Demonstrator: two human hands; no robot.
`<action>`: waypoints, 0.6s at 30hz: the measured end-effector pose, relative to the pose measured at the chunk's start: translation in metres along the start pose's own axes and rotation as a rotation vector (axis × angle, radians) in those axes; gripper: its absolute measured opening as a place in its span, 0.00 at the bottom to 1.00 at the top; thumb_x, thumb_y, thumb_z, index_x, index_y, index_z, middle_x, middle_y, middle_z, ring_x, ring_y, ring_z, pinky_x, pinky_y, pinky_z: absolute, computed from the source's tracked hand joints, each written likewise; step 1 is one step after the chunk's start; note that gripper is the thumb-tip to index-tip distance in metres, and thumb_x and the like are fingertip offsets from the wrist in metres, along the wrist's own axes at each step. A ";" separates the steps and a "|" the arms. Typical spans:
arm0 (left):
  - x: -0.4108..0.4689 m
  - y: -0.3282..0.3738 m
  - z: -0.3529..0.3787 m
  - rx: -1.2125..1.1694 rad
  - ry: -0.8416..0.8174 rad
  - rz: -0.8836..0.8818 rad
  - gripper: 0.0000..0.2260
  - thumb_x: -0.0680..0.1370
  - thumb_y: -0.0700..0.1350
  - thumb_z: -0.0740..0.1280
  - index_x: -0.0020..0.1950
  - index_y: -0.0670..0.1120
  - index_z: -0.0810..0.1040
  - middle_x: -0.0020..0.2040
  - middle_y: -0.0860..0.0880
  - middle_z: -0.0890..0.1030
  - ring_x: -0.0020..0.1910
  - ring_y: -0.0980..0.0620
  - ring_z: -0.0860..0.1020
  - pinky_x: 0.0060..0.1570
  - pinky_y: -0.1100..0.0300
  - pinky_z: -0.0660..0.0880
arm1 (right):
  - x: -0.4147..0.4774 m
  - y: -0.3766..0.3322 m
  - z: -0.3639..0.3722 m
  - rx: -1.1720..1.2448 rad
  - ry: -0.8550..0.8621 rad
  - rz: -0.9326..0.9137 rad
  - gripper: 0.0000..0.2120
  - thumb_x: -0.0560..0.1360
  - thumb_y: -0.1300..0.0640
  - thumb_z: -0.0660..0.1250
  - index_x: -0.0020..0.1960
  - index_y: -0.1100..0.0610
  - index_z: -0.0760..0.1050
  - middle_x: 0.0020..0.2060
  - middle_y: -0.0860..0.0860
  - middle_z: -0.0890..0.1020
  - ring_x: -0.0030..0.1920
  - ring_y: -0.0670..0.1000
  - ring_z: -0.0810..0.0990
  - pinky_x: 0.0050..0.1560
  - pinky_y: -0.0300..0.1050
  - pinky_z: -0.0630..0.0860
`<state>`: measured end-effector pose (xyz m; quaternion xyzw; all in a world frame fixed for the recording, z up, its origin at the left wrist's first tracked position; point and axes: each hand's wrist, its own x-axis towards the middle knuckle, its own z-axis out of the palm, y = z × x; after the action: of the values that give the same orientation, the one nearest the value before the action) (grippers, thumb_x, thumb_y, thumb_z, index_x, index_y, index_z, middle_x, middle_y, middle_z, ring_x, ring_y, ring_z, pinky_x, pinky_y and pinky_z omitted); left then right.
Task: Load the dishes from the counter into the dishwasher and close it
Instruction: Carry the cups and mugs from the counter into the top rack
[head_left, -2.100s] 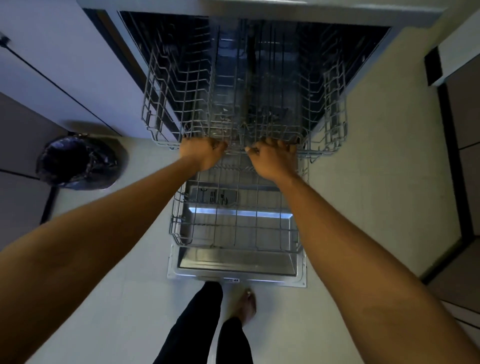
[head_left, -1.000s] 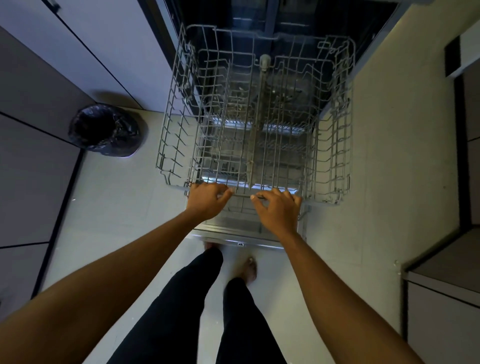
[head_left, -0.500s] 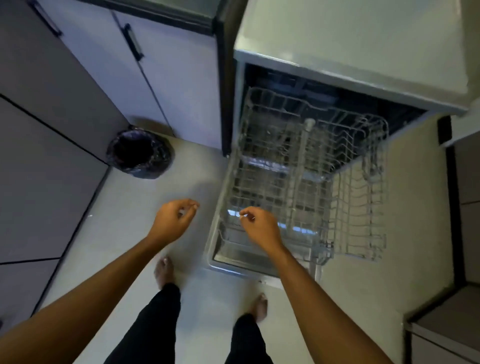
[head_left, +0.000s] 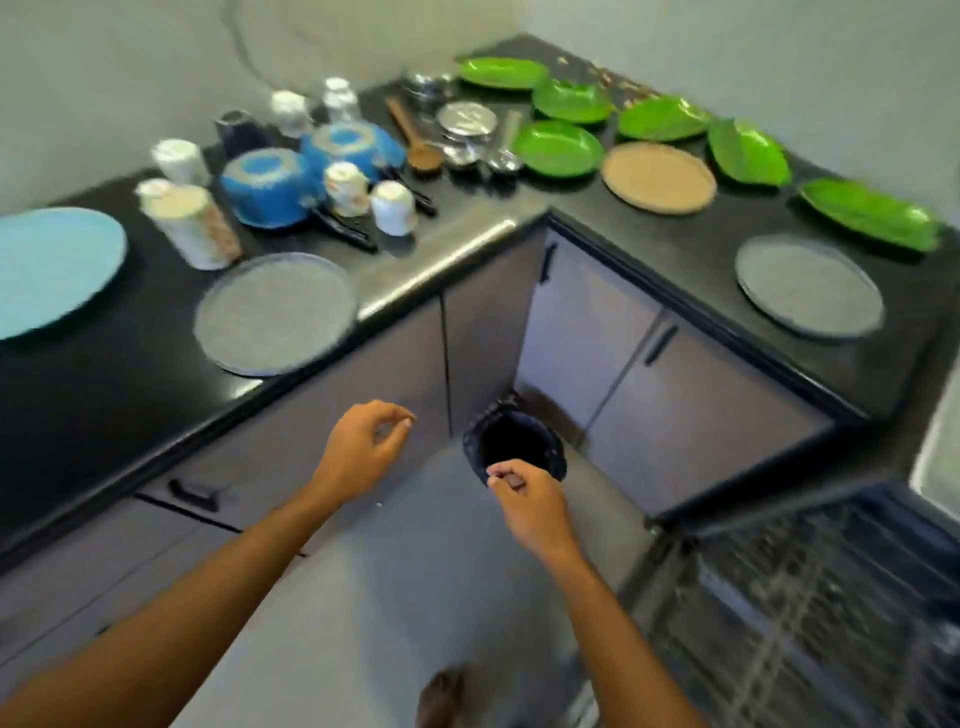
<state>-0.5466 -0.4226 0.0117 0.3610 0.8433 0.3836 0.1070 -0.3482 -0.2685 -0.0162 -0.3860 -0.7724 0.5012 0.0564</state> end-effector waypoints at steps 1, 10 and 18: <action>0.011 -0.007 -0.015 0.015 0.047 -0.001 0.10 0.76 0.50 0.65 0.49 0.47 0.84 0.46 0.51 0.84 0.46 0.55 0.77 0.44 0.60 0.73 | 0.017 -0.016 0.005 -0.024 -0.023 -0.023 0.04 0.75 0.54 0.70 0.47 0.47 0.83 0.38 0.42 0.83 0.42 0.46 0.82 0.49 0.47 0.79; 0.114 -0.020 -0.056 0.123 0.209 0.053 0.08 0.77 0.47 0.66 0.50 0.47 0.84 0.44 0.51 0.83 0.45 0.52 0.79 0.47 0.59 0.74 | 0.157 -0.124 0.004 -0.089 -0.046 -0.258 0.06 0.77 0.54 0.69 0.53 0.49 0.82 0.45 0.46 0.84 0.47 0.46 0.81 0.52 0.46 0.79; 0.218 -0.012 -0.042 0.248 0.243 -0.086 0.08 0.77 0.48 0.69 0.55 0.48 0.82 0.51 0.50 0.82 0.52 0.51 0.76 0.52 0.60 0.70 | 0.293 -0.191 -0.007 -0.097 -0.088 -0.354 0.23 0.77 0.52 0.71 0.71 0.49 0.72 0.54 0.47 0.75 0.51 0.46 0.76 0.55 0.47 0.77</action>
<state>-0.7285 -0.3007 0.0525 0.2862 0.9055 0.3124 -0.0247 -0.6515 -0.1099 0.0552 -0.2241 -0.8532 0.4620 0.0911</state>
